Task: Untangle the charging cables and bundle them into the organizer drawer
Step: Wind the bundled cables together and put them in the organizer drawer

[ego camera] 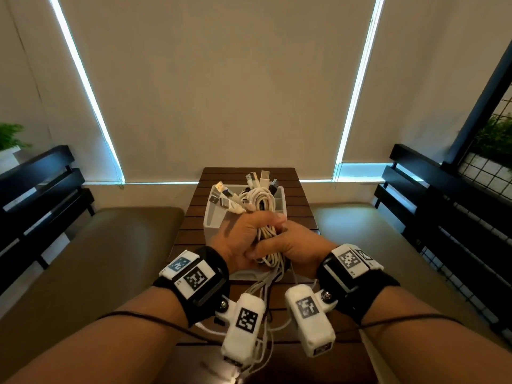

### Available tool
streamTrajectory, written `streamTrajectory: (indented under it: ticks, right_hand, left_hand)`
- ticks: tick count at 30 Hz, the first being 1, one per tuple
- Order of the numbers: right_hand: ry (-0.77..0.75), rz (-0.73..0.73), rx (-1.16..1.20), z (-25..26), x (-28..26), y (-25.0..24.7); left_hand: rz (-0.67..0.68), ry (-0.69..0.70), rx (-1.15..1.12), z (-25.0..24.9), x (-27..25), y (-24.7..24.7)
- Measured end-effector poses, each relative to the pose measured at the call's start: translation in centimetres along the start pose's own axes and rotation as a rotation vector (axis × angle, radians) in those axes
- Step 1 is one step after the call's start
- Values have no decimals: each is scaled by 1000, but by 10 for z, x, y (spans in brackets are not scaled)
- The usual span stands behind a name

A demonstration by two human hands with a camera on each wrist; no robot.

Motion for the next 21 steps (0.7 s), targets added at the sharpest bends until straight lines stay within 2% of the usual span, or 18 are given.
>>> streamTrajectory:
  ticks: [6, 10, 13, 16, 21]
  right_hand:
    - [-39, -141, -73, 2, 0, -2]
    - [-16, -151, -83, -2, 0, 2]
    - [11, -180, -214, -3, 5, -1]
    - [19, -160, -337, 1, 6, 1]
    - [74, -99, -267, -8, 5, 7]
  left_hand:
    - [-4, 78, -9, -2, 3, -2]
    - [99, -5, -86, 1, 5, -1]
    - [84, -3, -79, 6, 7, -6]
    - [83, 8, -50, 12, 7, -8]
    - [133, -58, -19, 12, 3, -3]
Point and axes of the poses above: each hand's wrist, its own x-axis towards the middle knuckle, its own y-axis out of the palm, z = x × y, the point moved 3 cm from there along x, towards the middle knuckle, and after that the axes turned 11 degrees about -x, right-handed, at the moved point
